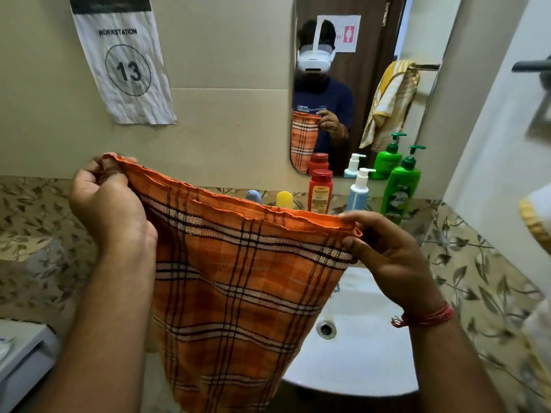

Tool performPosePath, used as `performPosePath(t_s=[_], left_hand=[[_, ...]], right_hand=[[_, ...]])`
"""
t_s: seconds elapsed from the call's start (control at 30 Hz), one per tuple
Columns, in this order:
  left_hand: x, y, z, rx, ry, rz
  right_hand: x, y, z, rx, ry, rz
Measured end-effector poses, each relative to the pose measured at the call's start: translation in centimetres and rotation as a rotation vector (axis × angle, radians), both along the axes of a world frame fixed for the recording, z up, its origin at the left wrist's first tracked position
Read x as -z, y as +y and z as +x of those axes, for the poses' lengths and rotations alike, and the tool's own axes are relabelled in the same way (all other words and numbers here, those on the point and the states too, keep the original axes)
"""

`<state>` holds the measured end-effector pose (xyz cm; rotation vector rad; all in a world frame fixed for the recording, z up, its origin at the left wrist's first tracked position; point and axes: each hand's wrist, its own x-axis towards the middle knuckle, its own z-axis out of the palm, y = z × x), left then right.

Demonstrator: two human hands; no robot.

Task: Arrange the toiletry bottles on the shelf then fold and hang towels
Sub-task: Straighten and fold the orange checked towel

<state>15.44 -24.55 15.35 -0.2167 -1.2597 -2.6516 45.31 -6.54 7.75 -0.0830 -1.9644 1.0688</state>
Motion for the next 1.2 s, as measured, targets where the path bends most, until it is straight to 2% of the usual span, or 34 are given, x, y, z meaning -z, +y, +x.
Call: performPosePath(t_s=[0.17, 0.4, 0.83, 1.1, 1.2], left_hand=[[0.9, 0.0, 3.9, 0.01, -0.003, -0.044], [3.0, 0.0, 8.0, 0.162, 0.062, -0.212], [5.5, 0.6, 11.7, 0.239, 0.101, -0.336], [5.0, 1.1, 11.6, 0.254, 0.074, -0.282], [4.9, 1.5, 10.9, 0.245, 0.099, -0.296]], right_hand=[[-0.5, 0.2, 4.8, 0.123, -0.062, 0.128], [-1.8, 0.4, 9.1, 0.386, 0.039, 0.052], [-3.9, -0.7, 12.9, 0.44, 0.146, -0.228], [-4.1, -1.3, 12.8, 0.578, 0.1, -0.15], [-4.3, -1.4, 12.2, 0.629, 0.142, -0.148]])
